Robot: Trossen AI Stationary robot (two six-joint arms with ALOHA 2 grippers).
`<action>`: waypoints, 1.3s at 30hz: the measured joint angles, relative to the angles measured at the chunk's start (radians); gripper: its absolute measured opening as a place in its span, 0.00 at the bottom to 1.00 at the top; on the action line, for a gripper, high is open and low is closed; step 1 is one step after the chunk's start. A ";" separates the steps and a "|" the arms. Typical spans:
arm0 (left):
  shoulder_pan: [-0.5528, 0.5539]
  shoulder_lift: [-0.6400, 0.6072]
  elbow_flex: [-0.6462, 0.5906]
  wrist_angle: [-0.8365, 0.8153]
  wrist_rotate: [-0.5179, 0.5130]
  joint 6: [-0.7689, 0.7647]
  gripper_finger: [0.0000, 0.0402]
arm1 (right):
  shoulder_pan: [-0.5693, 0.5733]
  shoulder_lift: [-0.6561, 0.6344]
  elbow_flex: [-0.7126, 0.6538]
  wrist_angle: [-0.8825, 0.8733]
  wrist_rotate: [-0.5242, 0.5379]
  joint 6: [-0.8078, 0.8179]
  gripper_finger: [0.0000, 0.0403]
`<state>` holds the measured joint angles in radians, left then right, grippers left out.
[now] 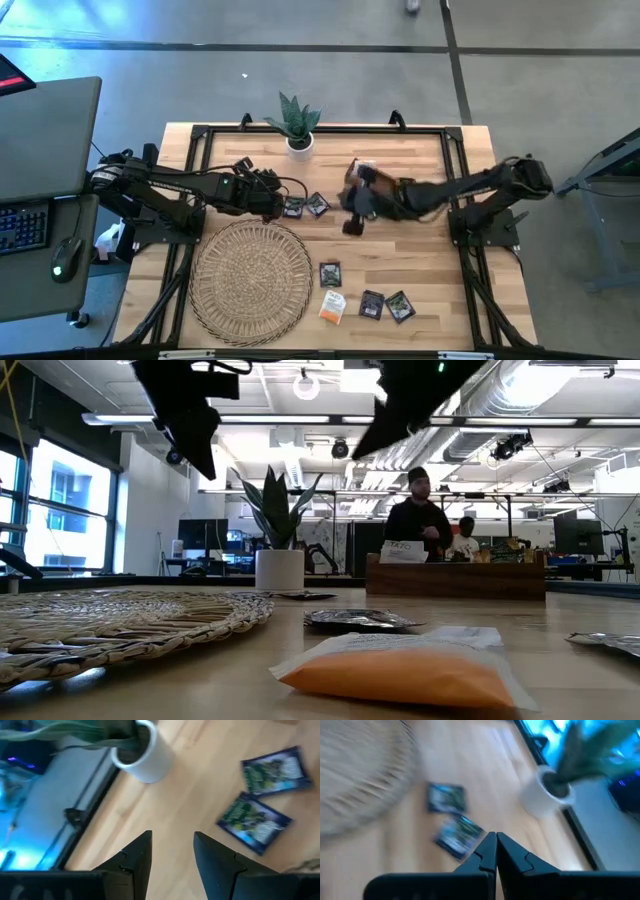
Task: Pick & Place Tea
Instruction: Put the white tea bag into the left section of the wooden organizer
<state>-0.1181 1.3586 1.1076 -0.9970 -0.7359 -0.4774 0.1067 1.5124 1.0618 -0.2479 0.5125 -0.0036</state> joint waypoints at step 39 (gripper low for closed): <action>-0.132 -0.162 -0.001 0.166 0.144 0.102 0.36 | 0.457 0.406 -0.001 0.205 -0.223 0.822 0.37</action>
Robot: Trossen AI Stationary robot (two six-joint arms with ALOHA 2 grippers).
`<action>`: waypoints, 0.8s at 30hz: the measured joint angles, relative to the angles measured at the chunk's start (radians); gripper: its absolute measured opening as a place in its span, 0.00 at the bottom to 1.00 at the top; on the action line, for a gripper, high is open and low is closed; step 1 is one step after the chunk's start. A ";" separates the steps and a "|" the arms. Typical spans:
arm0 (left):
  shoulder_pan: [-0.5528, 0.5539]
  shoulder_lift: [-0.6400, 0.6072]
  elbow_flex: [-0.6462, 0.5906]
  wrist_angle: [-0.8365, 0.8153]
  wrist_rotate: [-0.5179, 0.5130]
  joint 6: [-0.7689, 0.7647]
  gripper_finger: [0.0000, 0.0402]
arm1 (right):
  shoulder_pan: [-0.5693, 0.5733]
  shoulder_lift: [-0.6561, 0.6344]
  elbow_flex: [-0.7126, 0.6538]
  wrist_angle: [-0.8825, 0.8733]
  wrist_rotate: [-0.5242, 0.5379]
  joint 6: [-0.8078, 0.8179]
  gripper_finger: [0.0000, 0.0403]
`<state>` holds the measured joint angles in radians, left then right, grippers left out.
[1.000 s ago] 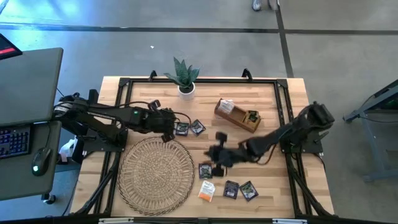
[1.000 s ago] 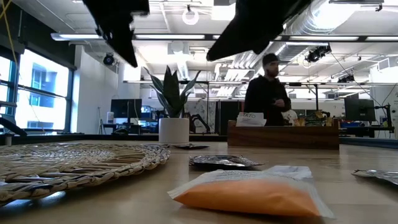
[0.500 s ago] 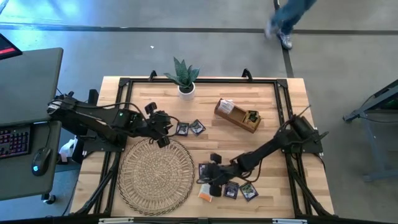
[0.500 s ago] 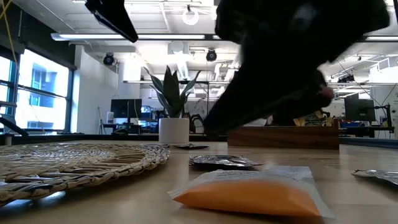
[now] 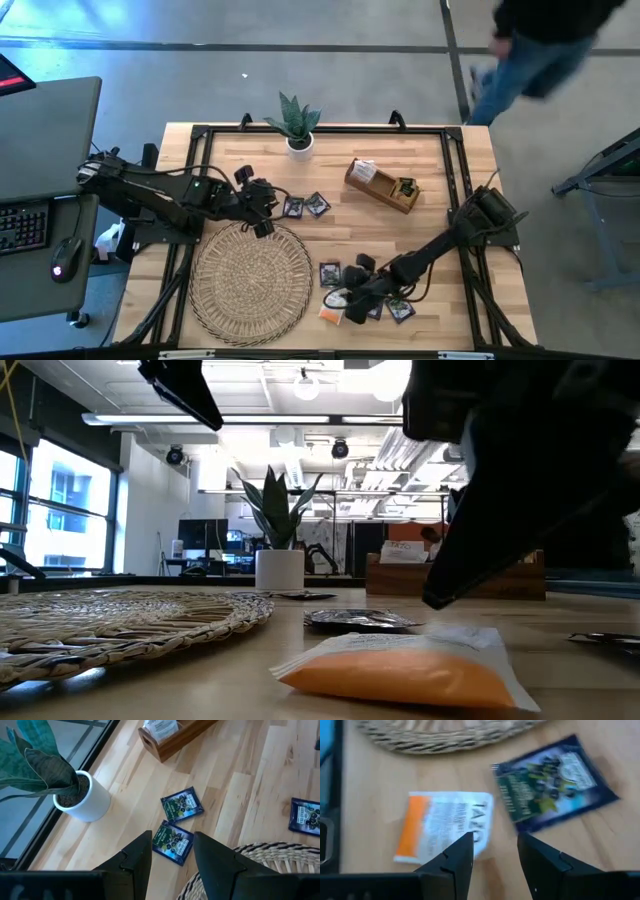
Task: Pick & Place Tea
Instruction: Put the white tea bag into the left section of the wooden organizer
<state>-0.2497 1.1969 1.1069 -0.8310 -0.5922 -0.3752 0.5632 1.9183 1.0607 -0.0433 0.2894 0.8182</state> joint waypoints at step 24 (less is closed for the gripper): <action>0.000 0.000 0.000 -0.002 -0.002 0.004 0.36 | 0.050 0.108 0.002 0.095 0.048 0.040 0.31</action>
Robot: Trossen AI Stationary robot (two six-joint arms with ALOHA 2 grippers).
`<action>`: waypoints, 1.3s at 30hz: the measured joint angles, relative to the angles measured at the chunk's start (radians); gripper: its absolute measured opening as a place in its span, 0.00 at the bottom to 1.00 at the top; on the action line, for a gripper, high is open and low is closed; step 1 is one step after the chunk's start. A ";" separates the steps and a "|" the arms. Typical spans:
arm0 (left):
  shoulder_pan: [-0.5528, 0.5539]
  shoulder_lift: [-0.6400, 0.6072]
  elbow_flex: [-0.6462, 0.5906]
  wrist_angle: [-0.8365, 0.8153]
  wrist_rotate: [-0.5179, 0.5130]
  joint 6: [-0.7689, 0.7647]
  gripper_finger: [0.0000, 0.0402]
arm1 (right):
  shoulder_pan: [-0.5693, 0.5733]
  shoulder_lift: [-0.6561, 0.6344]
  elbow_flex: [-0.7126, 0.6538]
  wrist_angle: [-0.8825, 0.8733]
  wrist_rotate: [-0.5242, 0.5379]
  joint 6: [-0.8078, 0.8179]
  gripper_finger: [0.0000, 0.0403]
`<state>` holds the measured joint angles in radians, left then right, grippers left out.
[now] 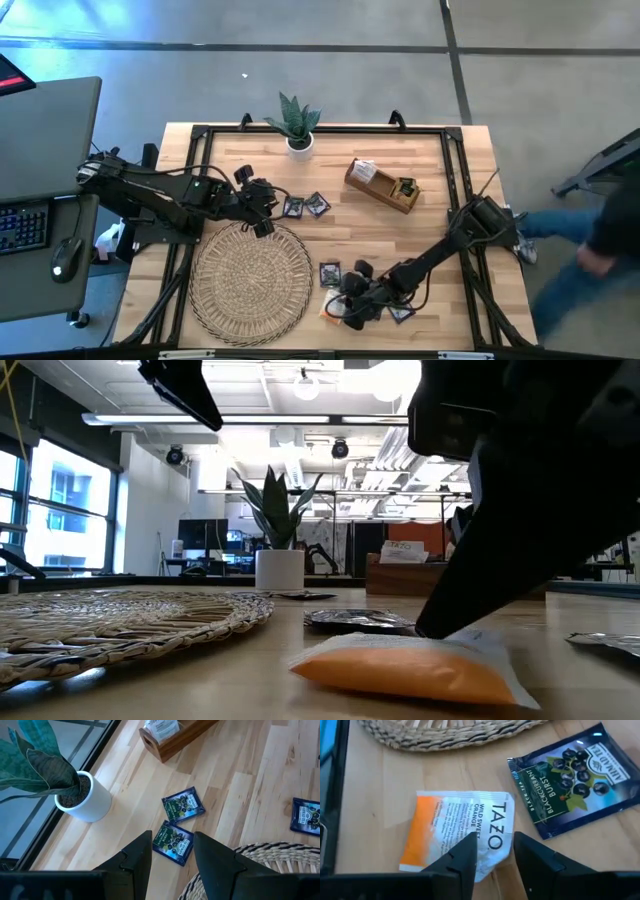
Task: Pick & Place Tea
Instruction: Put the white tea bag into the left section of the wooden organizer
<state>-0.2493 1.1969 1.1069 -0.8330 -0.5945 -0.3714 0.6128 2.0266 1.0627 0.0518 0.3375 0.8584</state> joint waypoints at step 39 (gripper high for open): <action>0.000 0.000 0.001 0.090 -0.089 -0.027 0.36 | -0.140 -0.320 -0.005 -0.624 0.665 -0.467 0.00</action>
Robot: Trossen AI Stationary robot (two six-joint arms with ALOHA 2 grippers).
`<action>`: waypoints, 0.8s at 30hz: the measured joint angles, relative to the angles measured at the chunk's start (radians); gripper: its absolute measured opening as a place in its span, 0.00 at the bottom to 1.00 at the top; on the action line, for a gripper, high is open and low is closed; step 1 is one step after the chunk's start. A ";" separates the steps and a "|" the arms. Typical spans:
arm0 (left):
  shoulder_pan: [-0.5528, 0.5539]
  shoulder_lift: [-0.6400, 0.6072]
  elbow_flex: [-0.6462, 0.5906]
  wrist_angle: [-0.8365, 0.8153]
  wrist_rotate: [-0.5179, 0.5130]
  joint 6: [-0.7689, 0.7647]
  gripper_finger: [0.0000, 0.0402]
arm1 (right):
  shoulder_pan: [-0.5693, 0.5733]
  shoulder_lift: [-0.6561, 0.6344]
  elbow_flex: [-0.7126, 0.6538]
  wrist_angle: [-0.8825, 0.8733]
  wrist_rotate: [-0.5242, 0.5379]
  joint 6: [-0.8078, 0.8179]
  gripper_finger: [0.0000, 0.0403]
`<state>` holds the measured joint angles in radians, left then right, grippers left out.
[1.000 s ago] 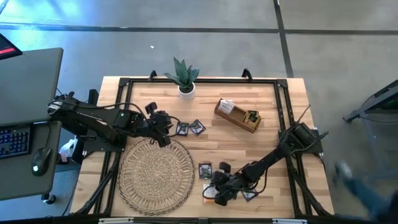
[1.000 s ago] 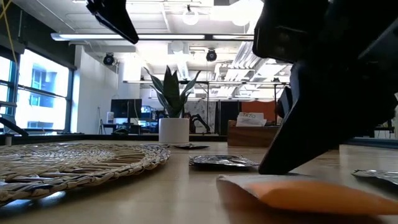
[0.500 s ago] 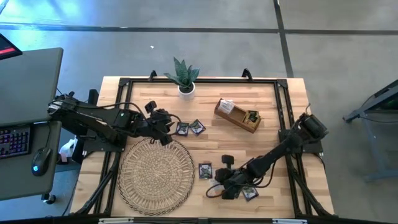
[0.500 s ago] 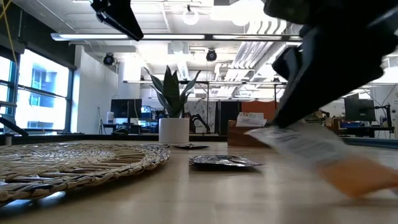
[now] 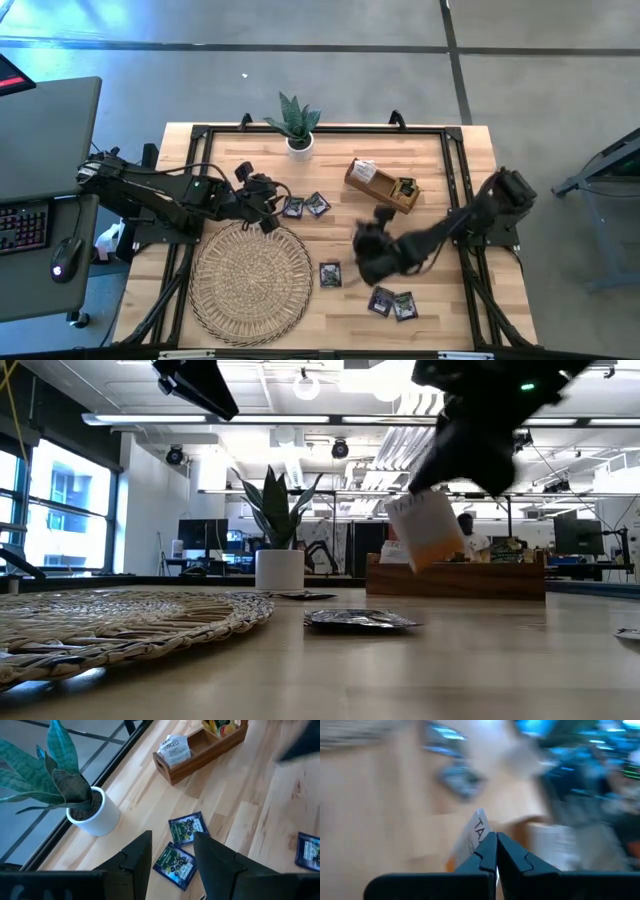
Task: Pick & Place Tea
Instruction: Put the white tea bag into the left section of the wooden organizer
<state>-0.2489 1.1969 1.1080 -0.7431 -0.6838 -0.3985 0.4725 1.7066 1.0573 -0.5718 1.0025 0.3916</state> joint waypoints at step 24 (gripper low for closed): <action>0.000 0.000 0.000 0.038 -0.068 0.001 0.36 | -0.546 -0.115 -0.290 0.749 -0.090 -0.571 0.00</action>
<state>-0.2489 1.1970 1.1080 -0.7050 -0.7515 -0.3977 -0.0738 1.5913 0.7670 0.1768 0.9123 -0.1795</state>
